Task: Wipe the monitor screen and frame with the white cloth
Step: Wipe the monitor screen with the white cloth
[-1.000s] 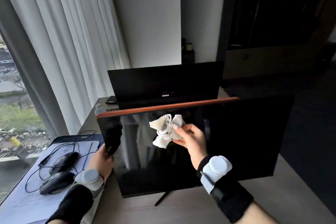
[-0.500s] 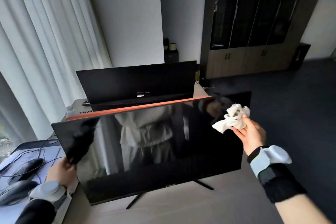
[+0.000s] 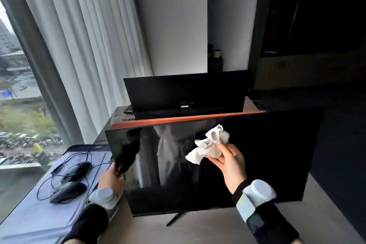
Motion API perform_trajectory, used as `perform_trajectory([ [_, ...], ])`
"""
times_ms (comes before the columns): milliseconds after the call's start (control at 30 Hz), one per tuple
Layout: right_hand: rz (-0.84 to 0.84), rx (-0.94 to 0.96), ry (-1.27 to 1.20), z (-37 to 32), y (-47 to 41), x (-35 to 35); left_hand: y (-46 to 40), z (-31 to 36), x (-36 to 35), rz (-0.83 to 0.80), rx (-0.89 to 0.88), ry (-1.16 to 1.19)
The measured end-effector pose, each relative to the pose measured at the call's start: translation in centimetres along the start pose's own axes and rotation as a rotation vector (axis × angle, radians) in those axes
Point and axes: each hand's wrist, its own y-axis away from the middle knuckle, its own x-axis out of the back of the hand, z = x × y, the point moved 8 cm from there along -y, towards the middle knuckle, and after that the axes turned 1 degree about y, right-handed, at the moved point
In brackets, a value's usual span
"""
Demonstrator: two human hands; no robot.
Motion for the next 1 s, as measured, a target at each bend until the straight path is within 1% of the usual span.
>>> perform_trajectory([
  [167,-0.131,-0.088,-0.047,4.7,2.7,-11.0,0.1,0.2,0.2,-0.024,-0.033,0.072],
  [267,-0.193,-0.141,-0.023,6.9,4.0,-16.5,0.1,0.1,0.2,-0.027,-0.029,0.094],
  [433,-0.293,-0.179,0.03,8.3,5.7,-22.5,0.0,-0.1,-0.1,-0.071,-0.024,0.072],
  [533,-0.364,-0.179,0.047,8.7,6.2,-24.8,-0.3,-0.1,-0.1,-0.073,-0.067,0.078],
  [700,-0.36,-0.159,0.024,7.6,5.8,-24.9,-1.6,-0.1,0.2,-0.086,-0.141,0.073],
  [800,-0.298,-0.098,-0.003,5.5,4.8,-22.9,-2.2,0.4,1.4,-0.027,-0.173,0.089],
  [867,-0.235,-0.049,0.003,3.7,4.0,-20.9,-2.7,1.5,2.1,-0.015,-0.199,0.121],
  [933,-0.181,0.0,0.009,1.6,3.4,-18.2,-3.1,2.8,2.6,0.004,-0.198,0.171],
  [1000,-0.137,0.043,0.032,0.2,3.0,-16.4,-3.8,3.0,3.9,0.042,-0.159,0.237],
])
